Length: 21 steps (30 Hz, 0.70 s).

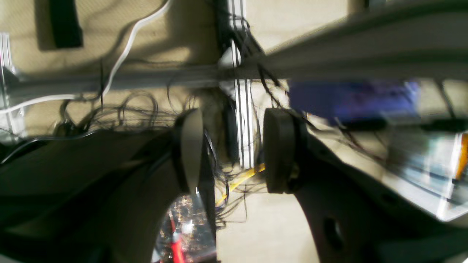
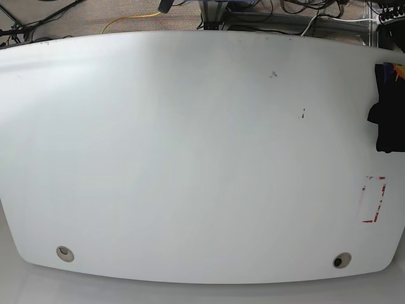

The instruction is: Fold the T-shirt properly

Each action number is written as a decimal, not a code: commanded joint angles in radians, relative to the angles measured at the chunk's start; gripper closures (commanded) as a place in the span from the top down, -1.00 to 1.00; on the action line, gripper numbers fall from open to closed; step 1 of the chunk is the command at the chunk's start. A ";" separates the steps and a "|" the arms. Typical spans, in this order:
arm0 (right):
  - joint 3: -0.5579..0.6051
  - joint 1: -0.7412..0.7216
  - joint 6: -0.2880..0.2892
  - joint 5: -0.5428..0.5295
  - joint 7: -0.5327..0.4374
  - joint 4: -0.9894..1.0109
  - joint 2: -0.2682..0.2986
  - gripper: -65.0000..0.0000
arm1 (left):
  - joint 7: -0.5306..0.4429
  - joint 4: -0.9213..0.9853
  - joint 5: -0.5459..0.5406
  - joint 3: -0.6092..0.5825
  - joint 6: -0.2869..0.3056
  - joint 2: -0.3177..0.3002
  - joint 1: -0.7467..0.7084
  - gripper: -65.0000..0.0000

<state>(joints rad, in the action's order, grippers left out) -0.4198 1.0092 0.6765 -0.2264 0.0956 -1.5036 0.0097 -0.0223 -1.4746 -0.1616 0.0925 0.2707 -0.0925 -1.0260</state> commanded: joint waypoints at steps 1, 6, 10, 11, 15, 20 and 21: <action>-0.001 -0.033 0.010 0.031 -0.027 0.084 0.000 -0.73 | -0.020 0.121 -0.005 -0.004 0.006 -0.023 0.040 -0.25; -0.001 -0.155 -0.010 0.132 -0.060 0.272 0.000 -0.73 | -0.026 0.412 -0.005 -0.052 0.006 -0.049 0.217 -0.25; -0.001 -0.244 -0.079 0.207 -0.073 0.393 0.002 -0.73 | -0.026 0.590 -0.005 -0.066 0.006 -0.057 0.330 -0.25; -0.001 -0.260 -0.088 0.218 -0.075 0.410 0.002 -0.73 | -0.026 0.613 -0.005 -0.066 0.006 -0.057 0.345 -0.25; -0.001 -0.352 -0.131 0.295 -0.078 0.535 0.003 -0.73 | -0.026 0.750 -0.003 -0.073 0.006 -0.056 0.451 -0.25; -0.001 -0.484 -0.199 0.384 -0.078 0.700 0.016 -0.73 | -0.026 1.009 -0.003 -0.147 0.002 -0.059 0.629 -0.25; -0.001 -0.508 -0.205 0.393 -0.078 0.733 0.022 -0.73 | -0.026 1.069 -0.003 -0.158 0.002 -0.059 0.668 -0.25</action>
<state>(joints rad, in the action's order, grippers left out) -0.4183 0.5335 0.4789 0.1562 0.0273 -0.8265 0.0120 -0.0425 -0.4824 -0.1589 -0.0563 0.2699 -0.1436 -0.4049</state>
